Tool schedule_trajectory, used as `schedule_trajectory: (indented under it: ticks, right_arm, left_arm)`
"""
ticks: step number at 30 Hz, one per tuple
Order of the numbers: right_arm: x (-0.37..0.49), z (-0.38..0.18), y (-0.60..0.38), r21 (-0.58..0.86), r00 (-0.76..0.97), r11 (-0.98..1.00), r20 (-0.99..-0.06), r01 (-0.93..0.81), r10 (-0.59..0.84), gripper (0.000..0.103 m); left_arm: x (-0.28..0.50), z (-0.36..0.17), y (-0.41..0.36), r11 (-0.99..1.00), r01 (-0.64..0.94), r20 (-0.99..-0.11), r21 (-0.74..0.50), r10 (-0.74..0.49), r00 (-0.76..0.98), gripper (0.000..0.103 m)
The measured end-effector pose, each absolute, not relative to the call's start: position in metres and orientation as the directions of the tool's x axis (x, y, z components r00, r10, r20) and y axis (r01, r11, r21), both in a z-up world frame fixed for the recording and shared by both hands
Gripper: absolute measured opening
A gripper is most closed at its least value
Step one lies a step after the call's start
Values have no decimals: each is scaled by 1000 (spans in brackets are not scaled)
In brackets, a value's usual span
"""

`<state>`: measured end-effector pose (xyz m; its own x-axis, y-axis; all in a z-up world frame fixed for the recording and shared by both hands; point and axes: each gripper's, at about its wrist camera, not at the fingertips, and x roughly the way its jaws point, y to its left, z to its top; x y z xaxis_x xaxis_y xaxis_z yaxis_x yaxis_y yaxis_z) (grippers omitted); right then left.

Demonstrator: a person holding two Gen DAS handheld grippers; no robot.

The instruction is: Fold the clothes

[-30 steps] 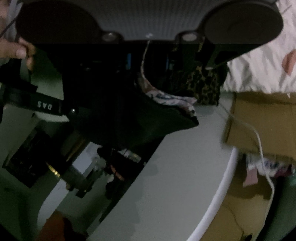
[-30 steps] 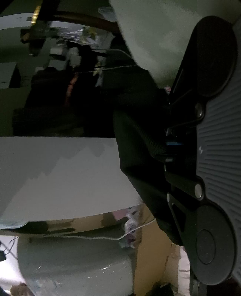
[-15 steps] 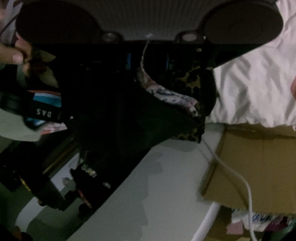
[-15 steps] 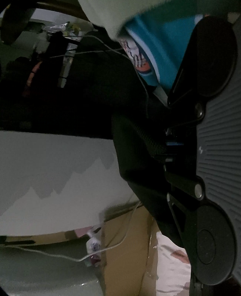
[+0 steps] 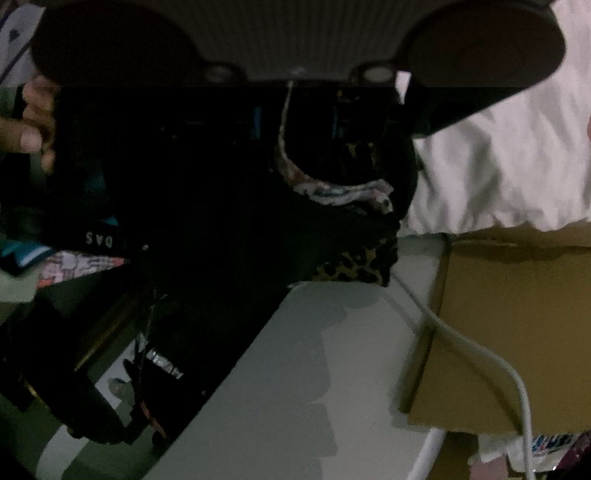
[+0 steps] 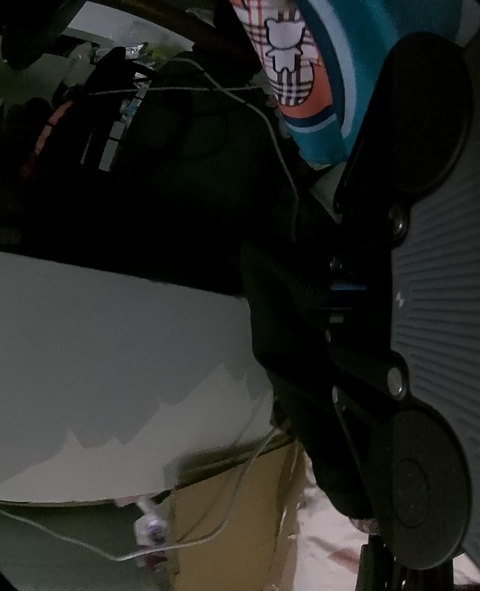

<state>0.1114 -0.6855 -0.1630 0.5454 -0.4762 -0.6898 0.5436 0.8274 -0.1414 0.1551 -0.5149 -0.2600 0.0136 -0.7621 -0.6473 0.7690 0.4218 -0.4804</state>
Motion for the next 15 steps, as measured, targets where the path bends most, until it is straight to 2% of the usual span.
schedule_trajectory:
  ticks: [2,7,9,10,15]
  right_arm:
    - [116,-169,-692,-144,519,815,-706,561,-482,9]
    - [129,-166,-700,-198,465,799,-723,568,-510,23]
    - [133,-156,-701,-217,470,798,-711,562,-524,39]
    - [134,-149,-701,-214,482,800,-702,560,-525,42]
    - [129,-124,-695,-141,553,816,-670,561,-496,45]
  left_arm:
    - [155,-266,-518,425,777,-656,-464,-755,21,34]
    - [160,-271,-522,437,763,-662,-477,-749,16,35]
    - [159,-272,-525,432,771,-664,-468,-748,16,35]
    - [159,-272,-526,430,773,-664,-466,-748,16,35]
    - [161,-276,-530,426,766,-661,-481,-750,2,36]
